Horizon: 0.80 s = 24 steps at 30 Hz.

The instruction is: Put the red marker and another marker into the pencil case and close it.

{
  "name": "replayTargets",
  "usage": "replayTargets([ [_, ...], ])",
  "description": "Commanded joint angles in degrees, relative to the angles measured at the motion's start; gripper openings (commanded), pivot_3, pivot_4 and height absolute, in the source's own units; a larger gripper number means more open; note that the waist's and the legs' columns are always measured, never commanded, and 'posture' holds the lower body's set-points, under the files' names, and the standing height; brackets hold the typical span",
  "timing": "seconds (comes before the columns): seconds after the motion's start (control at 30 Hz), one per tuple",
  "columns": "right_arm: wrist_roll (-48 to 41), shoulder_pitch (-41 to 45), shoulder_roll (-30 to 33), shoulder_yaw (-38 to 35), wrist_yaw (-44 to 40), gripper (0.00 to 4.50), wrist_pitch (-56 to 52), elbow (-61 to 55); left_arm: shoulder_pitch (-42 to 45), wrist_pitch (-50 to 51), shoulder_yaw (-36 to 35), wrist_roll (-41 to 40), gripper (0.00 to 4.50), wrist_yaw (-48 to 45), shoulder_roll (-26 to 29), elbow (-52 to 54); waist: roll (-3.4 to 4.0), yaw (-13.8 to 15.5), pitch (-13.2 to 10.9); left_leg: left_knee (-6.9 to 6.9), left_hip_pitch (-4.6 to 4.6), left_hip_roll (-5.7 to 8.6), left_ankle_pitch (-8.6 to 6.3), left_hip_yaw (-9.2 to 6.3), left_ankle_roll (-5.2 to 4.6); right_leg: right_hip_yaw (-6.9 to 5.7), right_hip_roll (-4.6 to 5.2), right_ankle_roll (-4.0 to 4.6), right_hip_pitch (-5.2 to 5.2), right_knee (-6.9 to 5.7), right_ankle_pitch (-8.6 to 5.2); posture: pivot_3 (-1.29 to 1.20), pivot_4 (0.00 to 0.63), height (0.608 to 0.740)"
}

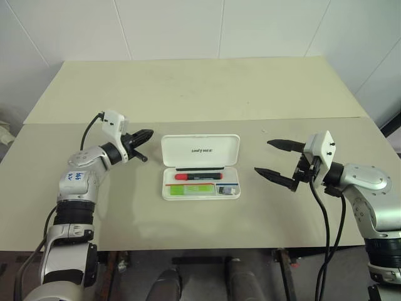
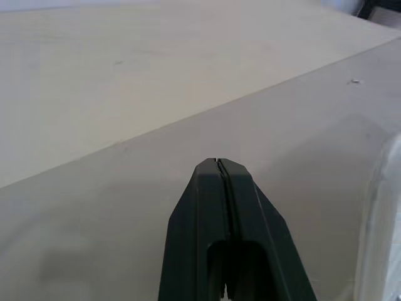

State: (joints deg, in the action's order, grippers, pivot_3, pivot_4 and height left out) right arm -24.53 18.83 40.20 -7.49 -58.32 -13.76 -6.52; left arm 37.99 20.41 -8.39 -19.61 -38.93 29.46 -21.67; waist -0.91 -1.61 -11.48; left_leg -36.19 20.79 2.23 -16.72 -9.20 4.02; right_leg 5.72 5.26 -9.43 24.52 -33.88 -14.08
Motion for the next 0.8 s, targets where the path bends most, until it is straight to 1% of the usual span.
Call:
replayTargets([
  [0.03, -0.8, -1.3, -0.4, -1.2, 0.7, 4.5, 1.1, -2.4, 2.1, -1.7, 0.0, -0.7, 0.03, -2.0, -1.3, -0.7, 0.0, 0.1, 0.0, 0.0, 0.0, 0.0, 0.0, 0.0, 0.0, 0.0, 0.0, 0.0, 0.0, 0.0, 0.0, 0.0, 0.15, 0.74],
  [0.17, -0.9, -2.4, -0.7, -1.4, 1.1, 4.5, 1.5, -2.9, 2.6, -2.4, -0.1, -1.4, 0.03, -4.5, -2.4, -0.2, 0.0, 0.2, 0.0, -0.12, 0.12, 0.04, 0.0, -0.02, 0.0, 0.0, 0.02, -0.05, 0.02, 0.0, 0.03, 0.0, 0.15, 0.74],
  [0.47, -1.0, -4.1, -1.3, -1.5, 2.4, 4.5, 2.3, -3.7, 2.0, -2.6, 0.1, -2.7, 0.03, -10.2, -2.6, 1.2, 0.0, 0.1, 0.0, -0.16, 0.13, 0.03, 0.0, -0.02, 0.0, 0.0, 0.01, -0.06, 0.02, -0.01, 0.03, 0.0, 0.15, 0.74],
  [0.57, -1.0, -4.4, -1.4, -1.5, 2.7, 4.5, 2.4, -3.9, 1.6, -2.9, 0.4, -2.7, 0.03, -11.8, -2.4, 1.8, 0.0, 0.1, 0.0, -0.17, 0.13, 0.04, 0.0, -0.03, 0.0, 0.0, 0.01, -0.06, 0.02, -0.01, 0.03, 0.0, 0.15, 0.74],
  [0.7, -1.1, -4.8, -1.7, -1.6, 3.4, 4.5, 2.2, -4.6, 0.5, -2.1, -0.2, -4.7, 0.03, -15.1, -1.7, 4.5, -0.01, 0.1, 0.0, -0.16, 0.15, 0.03, 0.0, -0.04, 0.0, 0.0, 0.01, -0.06, 0.02, 0.0, 0.03, 0.0, 0.15, 0.74],
  [0.8, -1.0, -4.9, -1.8, -1.5, 3.7, 4.5, 2.1, -4.8, 0.1, -2.5, 0.4, -4.2, 0.03, -16.6, -0.9, 4.8, -0.01, 0.1, 0.0, -0.16, 0.15, 0.04, 0.0, -0.03, 0.0, 0.0, 0.02, -0.06, 0.02, 0.0, 0.03, 0.0, 0.15, 0.74],
])
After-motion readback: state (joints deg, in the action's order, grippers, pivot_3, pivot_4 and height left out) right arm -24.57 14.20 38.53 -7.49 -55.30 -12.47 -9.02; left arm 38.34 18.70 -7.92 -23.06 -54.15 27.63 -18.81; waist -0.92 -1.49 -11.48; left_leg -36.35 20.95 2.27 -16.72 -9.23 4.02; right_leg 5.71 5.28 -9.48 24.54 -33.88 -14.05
